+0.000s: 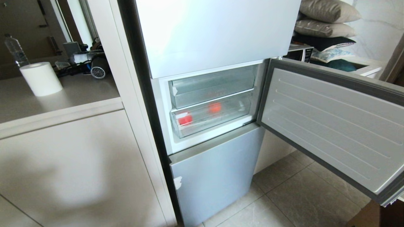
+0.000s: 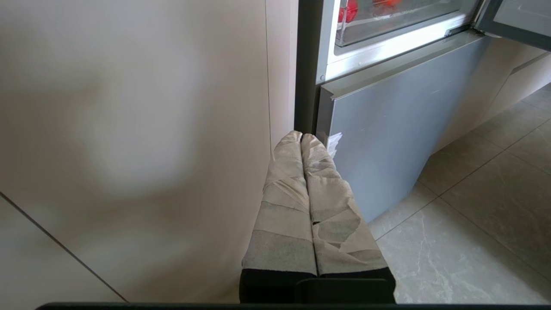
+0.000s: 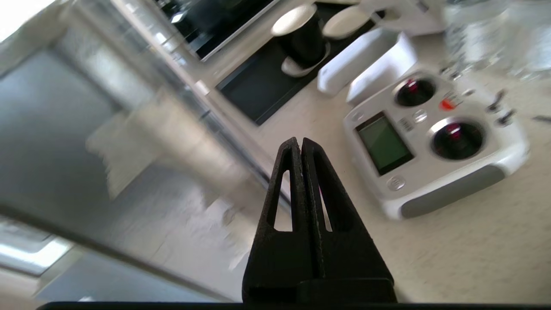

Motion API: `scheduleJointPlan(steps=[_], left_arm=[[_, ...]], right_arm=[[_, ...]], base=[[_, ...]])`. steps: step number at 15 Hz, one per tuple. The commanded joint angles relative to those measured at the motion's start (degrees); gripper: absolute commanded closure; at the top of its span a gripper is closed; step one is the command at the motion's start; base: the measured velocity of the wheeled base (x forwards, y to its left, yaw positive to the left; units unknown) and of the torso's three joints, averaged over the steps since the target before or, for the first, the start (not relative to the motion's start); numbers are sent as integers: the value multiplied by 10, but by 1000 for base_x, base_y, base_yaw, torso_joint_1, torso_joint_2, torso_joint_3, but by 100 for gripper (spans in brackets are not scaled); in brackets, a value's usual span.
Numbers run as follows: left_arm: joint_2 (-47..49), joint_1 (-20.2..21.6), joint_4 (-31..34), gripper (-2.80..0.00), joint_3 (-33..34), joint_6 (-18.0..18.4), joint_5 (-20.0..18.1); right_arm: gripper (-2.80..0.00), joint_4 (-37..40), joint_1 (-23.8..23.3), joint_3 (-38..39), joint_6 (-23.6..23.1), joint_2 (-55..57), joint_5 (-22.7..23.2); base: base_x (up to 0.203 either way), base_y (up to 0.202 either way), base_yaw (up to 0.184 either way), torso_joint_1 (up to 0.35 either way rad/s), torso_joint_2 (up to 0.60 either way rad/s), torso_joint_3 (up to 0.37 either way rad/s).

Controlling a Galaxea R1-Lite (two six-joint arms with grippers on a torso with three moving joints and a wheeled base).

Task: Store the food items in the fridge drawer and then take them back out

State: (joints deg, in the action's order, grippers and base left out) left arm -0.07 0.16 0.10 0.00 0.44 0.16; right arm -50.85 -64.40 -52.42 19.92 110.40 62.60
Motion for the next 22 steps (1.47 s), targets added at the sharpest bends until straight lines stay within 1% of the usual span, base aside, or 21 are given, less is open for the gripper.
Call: scheduleJointPlan(steps=[1, 5, 7, 9, 11, 13, 15, 16, 17, 18, 19, 20, 22], left_arm=[[1, 0, 0, 0, 0, 0, 0], [1, 0, 0, 0, 0, 0, 0], [1, 0, 0, 0, 0, 0, 0], [1, 0, 0, 0, 0, 0, 0], [1, 0, 0, 0, 0, 0, 0], [1, 0, 0, 0, 0, 0, 0], [1, 0, 0, 0, 0, 0, 0], [1, 0, 0, 0, 0, 0, 0], [1, 0, 0, 0, 0, 0, 0], [1, 0, 0, 0, 0, 0, 0], [1, 0, 0, 0, 0, 0, 0], [1, 0, 0, 0, 0, 0, 0], [1, 0, 0, 0, 0, 0, 0]], right_arm=[[0, -3, 1, 33, 1, -29, 16], [0, -4, 16, 107, 0, -96, 32], [0, -3, 24, 156, 0, -158, 33], [0, -2, 28, 219, 6, -246, 33], [0, 1, 42, 277, 30, -354, 33], [0, 24, 73, 318, 69, -478, 32], [0, 91, 109, 333, 102, -609, 32], [0, 148, 129, 330, 113, -673, 32], [0, 232, 152, 317, 123, -733, 32], [0, 338, 177, 294, 131, -772, 32], [0, 423, 204, 262, 138, -796, 32], [0, 461, 214, 249, 141, -800, 32], [0, 464, 224, 230, 143, -754, 31]], base=[[0, 0, 0, 0, 0, 0], [0, 0, 0, 0, 0, 0], [0, 0, 0, 0, 0, 0], [0, 0, 0, 0, 0, 0], [0, 0, 0, 0, 0, 0], [0, 0, 0, 0, 0, 0], [0, 0, 0, 0, 0, 0], [0, 0, 0, 0, 0, 0], [0, 0, 0, 0, 0, 0], [0, 0, 0, 0, 0, 0], [0, 0, 0, 0, 0, 0], [0, 0, 0, 0, 0, 0], [0, 0, 0, 0, 0, 0]])
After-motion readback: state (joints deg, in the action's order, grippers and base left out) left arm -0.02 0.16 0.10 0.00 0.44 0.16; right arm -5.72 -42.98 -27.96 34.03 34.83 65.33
